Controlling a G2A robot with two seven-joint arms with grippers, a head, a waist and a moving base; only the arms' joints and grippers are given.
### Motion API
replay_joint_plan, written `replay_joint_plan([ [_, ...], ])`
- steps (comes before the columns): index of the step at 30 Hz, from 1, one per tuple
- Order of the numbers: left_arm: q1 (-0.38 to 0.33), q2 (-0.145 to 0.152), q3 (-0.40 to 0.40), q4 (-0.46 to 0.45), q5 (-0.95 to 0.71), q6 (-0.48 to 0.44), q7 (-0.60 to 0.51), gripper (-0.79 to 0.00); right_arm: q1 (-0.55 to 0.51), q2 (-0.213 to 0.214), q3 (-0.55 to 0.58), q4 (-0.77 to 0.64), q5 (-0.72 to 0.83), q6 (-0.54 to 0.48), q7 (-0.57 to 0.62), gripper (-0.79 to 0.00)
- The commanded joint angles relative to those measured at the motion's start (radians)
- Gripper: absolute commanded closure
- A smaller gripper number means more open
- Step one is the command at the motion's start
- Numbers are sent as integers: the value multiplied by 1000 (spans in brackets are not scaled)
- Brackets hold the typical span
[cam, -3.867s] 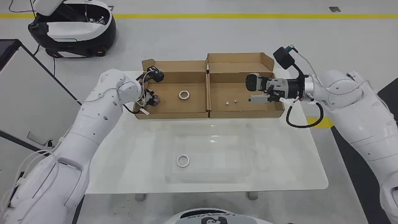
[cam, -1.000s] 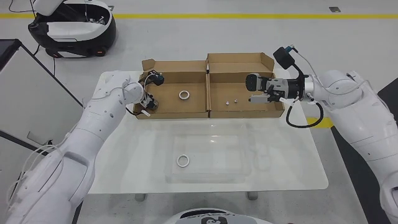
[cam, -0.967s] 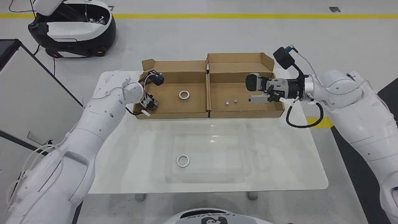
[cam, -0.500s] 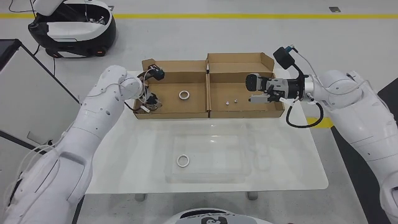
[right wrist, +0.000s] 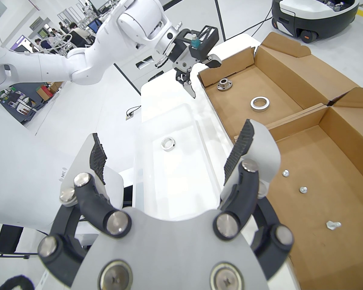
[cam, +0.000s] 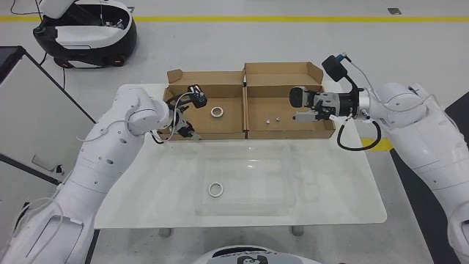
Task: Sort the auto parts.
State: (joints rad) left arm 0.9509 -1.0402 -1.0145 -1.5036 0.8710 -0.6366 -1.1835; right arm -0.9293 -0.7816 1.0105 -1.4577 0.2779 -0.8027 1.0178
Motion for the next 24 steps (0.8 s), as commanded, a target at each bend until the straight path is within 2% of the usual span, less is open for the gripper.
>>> replay_joint_plan([
  [1,20,19,-8,-45,-33,-4,3,-785,0,0,0,0,0,0,0,-785],
  [4,41,50,-11,-89,-91,-5,5,-785,0,0,0,0,0,0,0,-785],
  [20,46,50,-9,-90,-88,-4,14,-785,0,0,0,0,0,0,0,-785],
  [24,53,54,33,-140,-76,-22,22,-785,0,0,0,0,0,0,0,-785],
])
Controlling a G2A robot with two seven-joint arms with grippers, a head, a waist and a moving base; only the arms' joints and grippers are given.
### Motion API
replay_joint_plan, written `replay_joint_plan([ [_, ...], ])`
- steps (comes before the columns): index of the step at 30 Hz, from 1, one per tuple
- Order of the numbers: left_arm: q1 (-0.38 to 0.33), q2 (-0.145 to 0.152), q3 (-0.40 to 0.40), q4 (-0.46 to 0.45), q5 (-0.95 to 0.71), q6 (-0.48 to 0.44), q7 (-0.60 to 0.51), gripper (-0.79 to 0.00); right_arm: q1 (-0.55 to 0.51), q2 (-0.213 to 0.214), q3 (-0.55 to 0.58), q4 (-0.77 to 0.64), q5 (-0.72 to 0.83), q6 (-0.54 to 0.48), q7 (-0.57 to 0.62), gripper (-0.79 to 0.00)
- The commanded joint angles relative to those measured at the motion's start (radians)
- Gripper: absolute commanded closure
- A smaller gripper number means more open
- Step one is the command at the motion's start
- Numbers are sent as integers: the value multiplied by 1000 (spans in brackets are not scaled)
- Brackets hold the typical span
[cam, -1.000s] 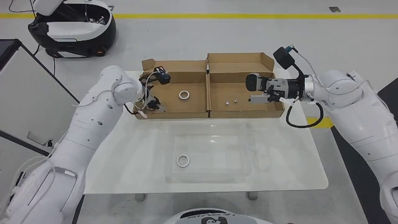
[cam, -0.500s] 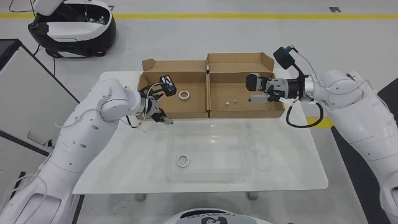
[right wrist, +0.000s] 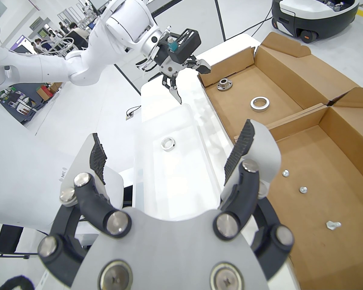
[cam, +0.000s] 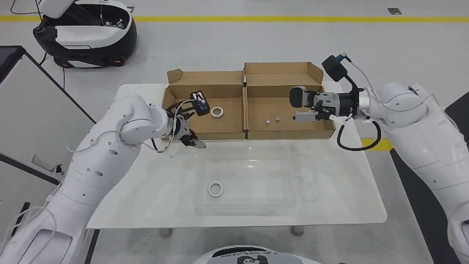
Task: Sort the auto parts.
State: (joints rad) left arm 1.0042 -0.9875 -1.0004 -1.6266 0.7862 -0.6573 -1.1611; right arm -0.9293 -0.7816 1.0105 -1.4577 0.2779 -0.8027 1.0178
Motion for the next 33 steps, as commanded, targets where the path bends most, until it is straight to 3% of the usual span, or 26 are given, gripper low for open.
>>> replay_joint_plan([
  [1,-2,3,37,-33,5,0,-2,-785,0,0,0,0,0,0,0,-785],
  [15,-135,52,303,-186,-191,98,-100,-785,0,0,0,0,0,0,0,-785],
  [23,-216,69,454,-178,-262,104,-106,-785,0,0,0,0,0,0,0,-785],
  [33,-285,61,608,-82,-303,80,-82,-785,0,0,0,0,0,0,0,-785],
])
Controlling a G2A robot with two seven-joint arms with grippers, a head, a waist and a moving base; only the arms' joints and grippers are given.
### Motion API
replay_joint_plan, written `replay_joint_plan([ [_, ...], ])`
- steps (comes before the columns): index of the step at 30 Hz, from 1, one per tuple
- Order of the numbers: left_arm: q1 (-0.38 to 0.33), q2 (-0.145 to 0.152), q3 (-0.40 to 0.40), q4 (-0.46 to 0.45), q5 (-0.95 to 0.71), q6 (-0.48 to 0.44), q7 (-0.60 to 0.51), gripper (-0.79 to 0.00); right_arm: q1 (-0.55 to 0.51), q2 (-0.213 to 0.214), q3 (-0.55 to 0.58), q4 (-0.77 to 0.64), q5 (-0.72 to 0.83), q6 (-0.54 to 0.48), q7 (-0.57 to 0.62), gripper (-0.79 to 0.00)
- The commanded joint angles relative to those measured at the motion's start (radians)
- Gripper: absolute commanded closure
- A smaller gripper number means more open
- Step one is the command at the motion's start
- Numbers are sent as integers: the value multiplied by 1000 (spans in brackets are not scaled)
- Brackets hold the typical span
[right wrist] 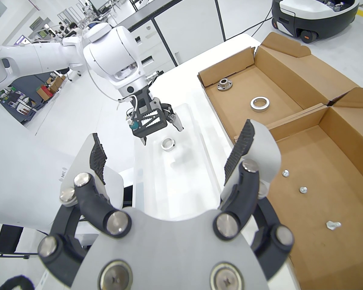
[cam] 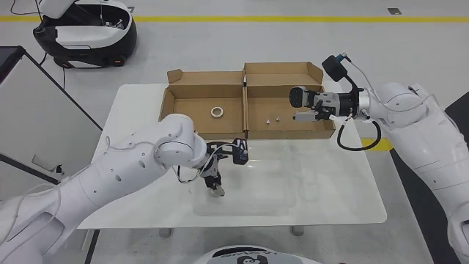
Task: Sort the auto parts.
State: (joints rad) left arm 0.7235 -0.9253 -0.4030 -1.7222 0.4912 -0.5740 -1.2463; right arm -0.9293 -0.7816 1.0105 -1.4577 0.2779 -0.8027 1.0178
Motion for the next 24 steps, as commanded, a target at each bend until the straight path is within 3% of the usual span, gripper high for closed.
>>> replay_joint_plan([
  [1,-10,-4,25,29,-8,-5,5,-785,0,0,0,0,0,0,0,-785],
  [3,-21,-10,51,52,-11,-10,10,-785,0,0,0,0,0,0,0,-785],
  [24,-83,-57,164,161,-16,-18,18,-453,0,0,0,0,0,0,0,-785],
])
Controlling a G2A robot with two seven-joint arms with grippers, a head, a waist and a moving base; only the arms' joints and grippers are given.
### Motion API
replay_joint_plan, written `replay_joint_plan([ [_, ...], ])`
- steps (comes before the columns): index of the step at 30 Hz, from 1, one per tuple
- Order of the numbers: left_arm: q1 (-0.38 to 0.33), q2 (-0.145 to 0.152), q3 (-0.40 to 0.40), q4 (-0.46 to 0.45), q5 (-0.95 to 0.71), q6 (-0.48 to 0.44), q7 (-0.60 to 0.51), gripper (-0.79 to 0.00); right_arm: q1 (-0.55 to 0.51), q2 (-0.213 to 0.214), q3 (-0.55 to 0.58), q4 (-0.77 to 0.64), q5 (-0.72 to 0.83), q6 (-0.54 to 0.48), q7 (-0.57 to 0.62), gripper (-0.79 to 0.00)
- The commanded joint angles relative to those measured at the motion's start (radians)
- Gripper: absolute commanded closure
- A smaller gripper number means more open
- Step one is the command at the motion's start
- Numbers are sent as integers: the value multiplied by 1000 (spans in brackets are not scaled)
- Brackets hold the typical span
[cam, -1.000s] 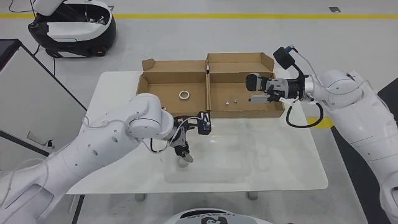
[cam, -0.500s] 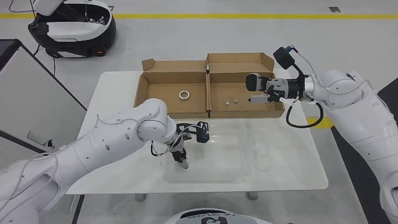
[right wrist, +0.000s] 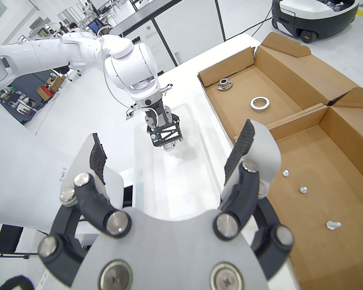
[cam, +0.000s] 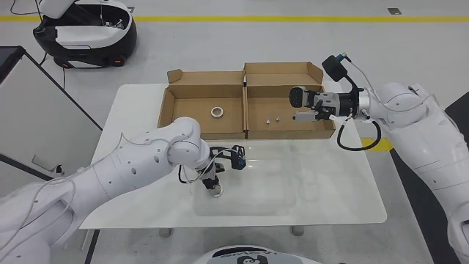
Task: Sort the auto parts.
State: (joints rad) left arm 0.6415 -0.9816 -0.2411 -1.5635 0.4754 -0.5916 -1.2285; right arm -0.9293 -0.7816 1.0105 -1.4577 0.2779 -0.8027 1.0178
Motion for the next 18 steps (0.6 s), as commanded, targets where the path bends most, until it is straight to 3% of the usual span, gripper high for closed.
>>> replay_joint_plan([
  [1,-3,-3,4,5,-1,0,0,-446,0,0,0,0,0,0,0,-785],
  [7,-12,-9,15,17,-6,-4,4,-339,0,0,0,0,0,0,0,-785],
  [18,-29,-24,44,34,4,-6,6,-271,0,0,0,0,0,0,0,-785],
])
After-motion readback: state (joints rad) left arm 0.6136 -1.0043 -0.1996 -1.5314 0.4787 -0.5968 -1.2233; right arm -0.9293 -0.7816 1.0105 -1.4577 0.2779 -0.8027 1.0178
